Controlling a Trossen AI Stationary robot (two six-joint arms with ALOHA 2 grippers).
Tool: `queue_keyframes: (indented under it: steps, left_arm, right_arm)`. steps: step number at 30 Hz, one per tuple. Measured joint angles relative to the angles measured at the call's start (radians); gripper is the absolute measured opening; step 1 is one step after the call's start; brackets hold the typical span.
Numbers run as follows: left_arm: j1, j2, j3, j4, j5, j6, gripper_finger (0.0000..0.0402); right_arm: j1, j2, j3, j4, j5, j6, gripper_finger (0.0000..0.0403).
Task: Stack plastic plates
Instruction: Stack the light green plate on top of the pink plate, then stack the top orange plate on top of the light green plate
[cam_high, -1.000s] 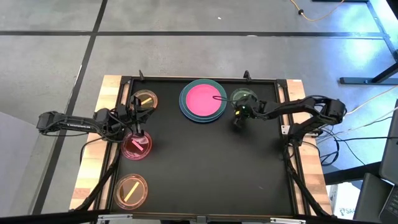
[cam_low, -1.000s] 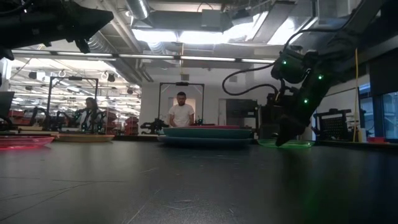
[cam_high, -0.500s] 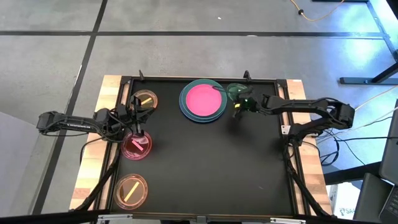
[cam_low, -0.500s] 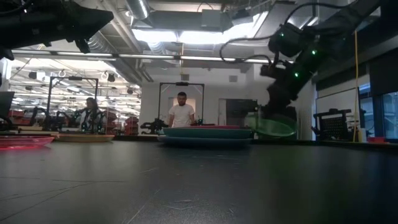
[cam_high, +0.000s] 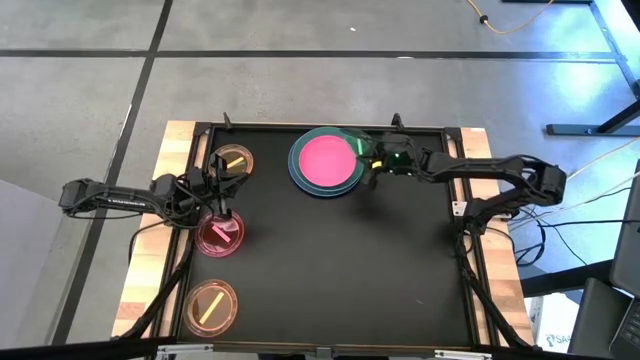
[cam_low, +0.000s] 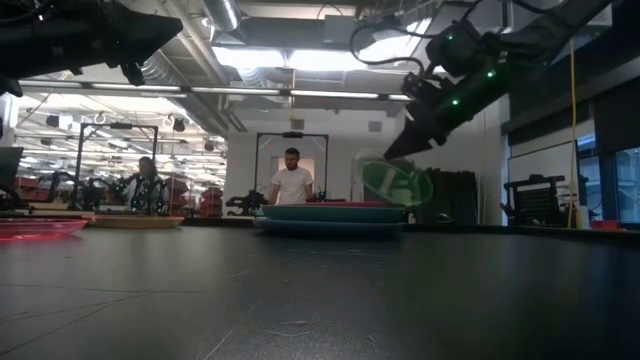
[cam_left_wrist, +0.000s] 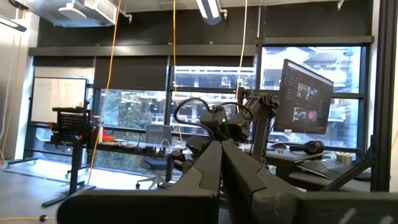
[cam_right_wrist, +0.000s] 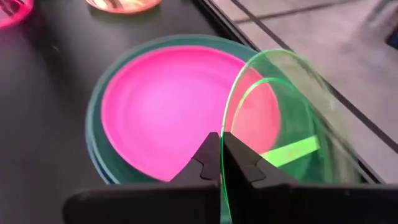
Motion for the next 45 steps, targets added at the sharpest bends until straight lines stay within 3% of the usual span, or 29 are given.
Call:
queue_keyframes:
  steps: [9,16,31,45]
  left_arm:
    - [0.000,0.000,0.000,0.001,-0.002,0.001,0.0006]
    - [0.000,0.000,0.000,0.001,-0.003,0.001,0.0006]
    - [0.000,0.000,0.000,0.000,0.007,0.002,0.0006]
    - [0.000,0.000,0.000,-0.003,0.033,0.002,0.0006]
  right_arm:
    - [0.052,0.091,0.002,0.218,-0.069,-0.050,0.0000]
    - [0.126,0.162,0.077,0.217,-0.076,-0.125,0.0000]
    - [0.124,0.403,0.177,0.213,-0.018,-0.128,0.0002]
    - [0.125,0.385,0.180,0.199,-0.053,-0.110,0.0137]
